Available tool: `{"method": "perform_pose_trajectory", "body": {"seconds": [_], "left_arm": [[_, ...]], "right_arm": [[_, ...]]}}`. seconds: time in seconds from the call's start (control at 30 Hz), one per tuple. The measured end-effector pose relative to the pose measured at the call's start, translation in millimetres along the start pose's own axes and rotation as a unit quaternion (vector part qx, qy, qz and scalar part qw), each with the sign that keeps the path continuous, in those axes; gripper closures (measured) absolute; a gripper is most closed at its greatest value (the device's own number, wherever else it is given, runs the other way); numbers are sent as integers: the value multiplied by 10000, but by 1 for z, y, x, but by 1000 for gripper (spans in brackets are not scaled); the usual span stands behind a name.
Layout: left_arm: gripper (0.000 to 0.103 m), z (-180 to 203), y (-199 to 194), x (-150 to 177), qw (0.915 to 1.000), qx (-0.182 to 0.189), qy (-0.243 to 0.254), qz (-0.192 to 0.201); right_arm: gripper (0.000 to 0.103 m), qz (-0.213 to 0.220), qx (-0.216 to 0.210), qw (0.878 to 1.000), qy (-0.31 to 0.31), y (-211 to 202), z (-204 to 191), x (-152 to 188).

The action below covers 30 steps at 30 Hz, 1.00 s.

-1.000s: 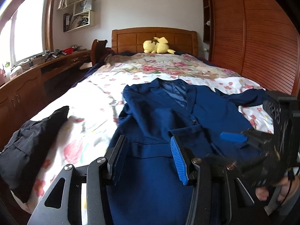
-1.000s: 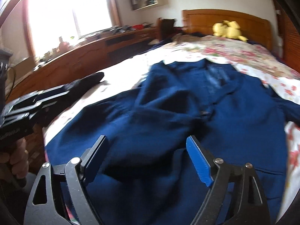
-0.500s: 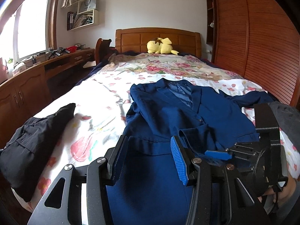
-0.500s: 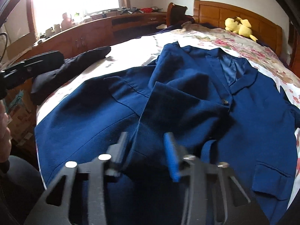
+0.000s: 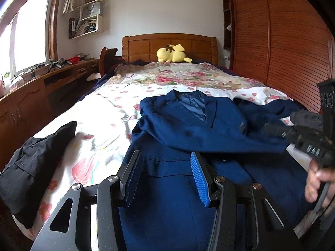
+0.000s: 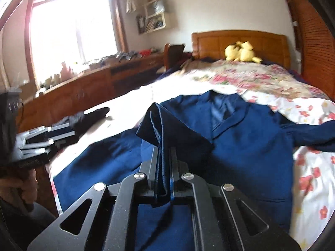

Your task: Fold large clothes

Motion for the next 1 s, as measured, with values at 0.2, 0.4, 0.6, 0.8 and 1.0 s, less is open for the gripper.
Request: {"method": "perform_pose_trajectory", "body": {"seconds": [0.2,0.4,0.6,0.8,1.0], "left_arm": [[54,1,1,0,10000,47,51,40],[54,2,3,-2,9998,143,68,86],[54,11,7,-4,9996,208,177,111],[54,14,9,-6,9993,284,227,124],[54,18,11,-7,9990,326,286,114]], "right_arm": [[96,223,275,9993,141,-24,19,0],[96,268,592,9978,143,-35,28,11],[96,-297,762,9964,235,-22,48,32],[92,-247,866,9952,375,-32,71,26],[55,-53,938,9944,491,-32,97,9]]}}
Point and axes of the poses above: each gripper's, at about its wrist camera, not at the fingertips, and y roughly the way its jaws point, z to its right, x to its underside, the point moved 2 cm from there along y, roughly the way its jaws point, and after that the axes turned 14 degrees about y, right-handed, at the moved point
